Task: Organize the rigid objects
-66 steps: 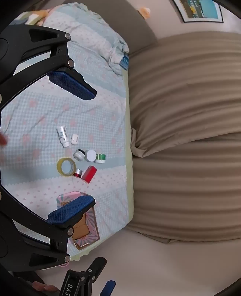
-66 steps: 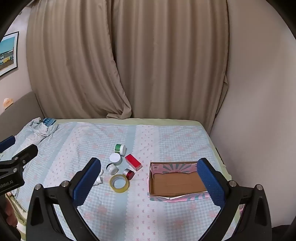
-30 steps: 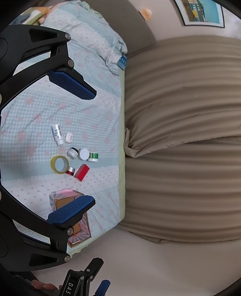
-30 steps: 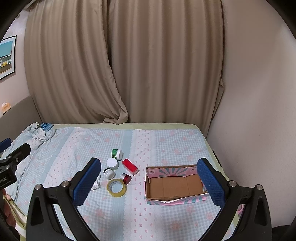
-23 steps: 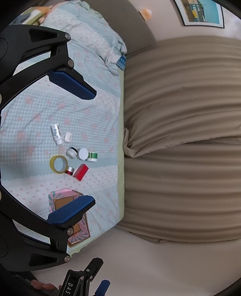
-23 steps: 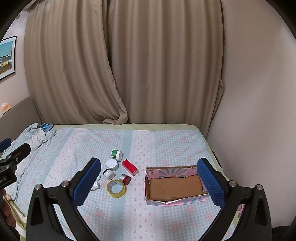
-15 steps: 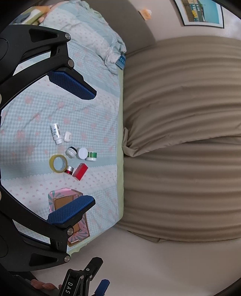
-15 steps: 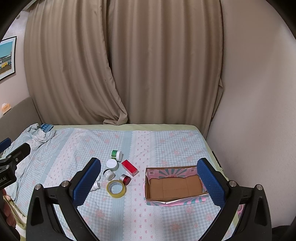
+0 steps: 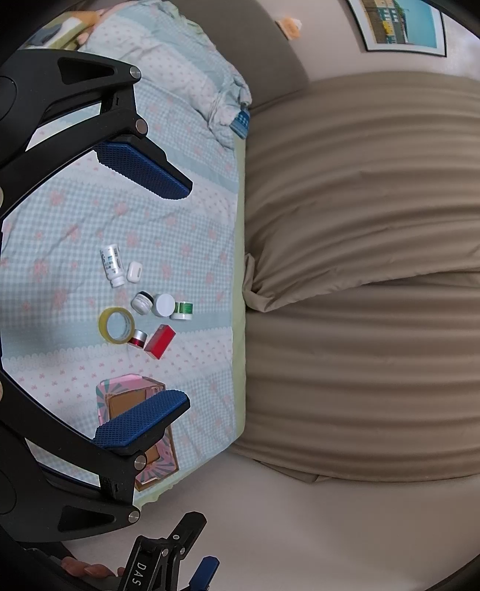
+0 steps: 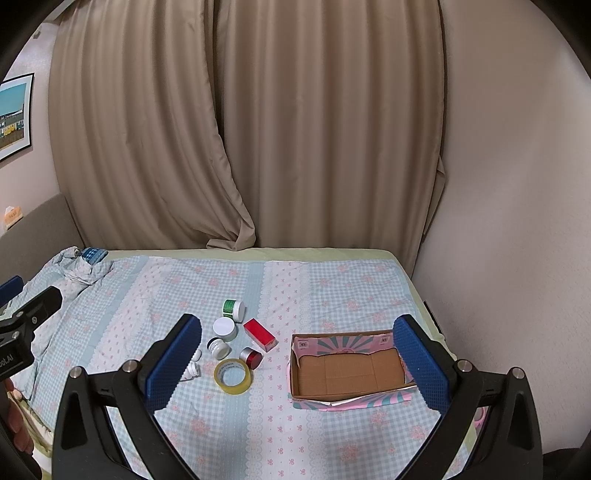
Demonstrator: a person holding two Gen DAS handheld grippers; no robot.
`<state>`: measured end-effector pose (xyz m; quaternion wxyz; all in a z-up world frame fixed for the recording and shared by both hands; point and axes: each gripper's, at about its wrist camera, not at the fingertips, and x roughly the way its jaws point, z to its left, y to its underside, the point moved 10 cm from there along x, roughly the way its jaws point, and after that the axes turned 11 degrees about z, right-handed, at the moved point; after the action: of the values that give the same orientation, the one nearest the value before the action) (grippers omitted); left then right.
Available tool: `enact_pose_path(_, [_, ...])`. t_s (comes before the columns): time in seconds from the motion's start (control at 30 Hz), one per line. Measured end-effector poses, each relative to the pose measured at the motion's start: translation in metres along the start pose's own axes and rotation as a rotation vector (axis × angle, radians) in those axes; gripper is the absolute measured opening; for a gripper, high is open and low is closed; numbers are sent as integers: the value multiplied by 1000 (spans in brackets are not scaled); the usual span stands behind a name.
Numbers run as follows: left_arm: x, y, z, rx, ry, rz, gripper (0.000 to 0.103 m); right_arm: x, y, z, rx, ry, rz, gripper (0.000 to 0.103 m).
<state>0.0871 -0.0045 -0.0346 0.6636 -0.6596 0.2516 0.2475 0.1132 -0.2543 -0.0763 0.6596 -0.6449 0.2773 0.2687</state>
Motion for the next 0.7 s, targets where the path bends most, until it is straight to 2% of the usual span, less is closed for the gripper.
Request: enact_pose_path(0.7, [-10, 0, 4, 10, -26, -29, 102, 2, -3, -2, 13, -8, -17, 103])
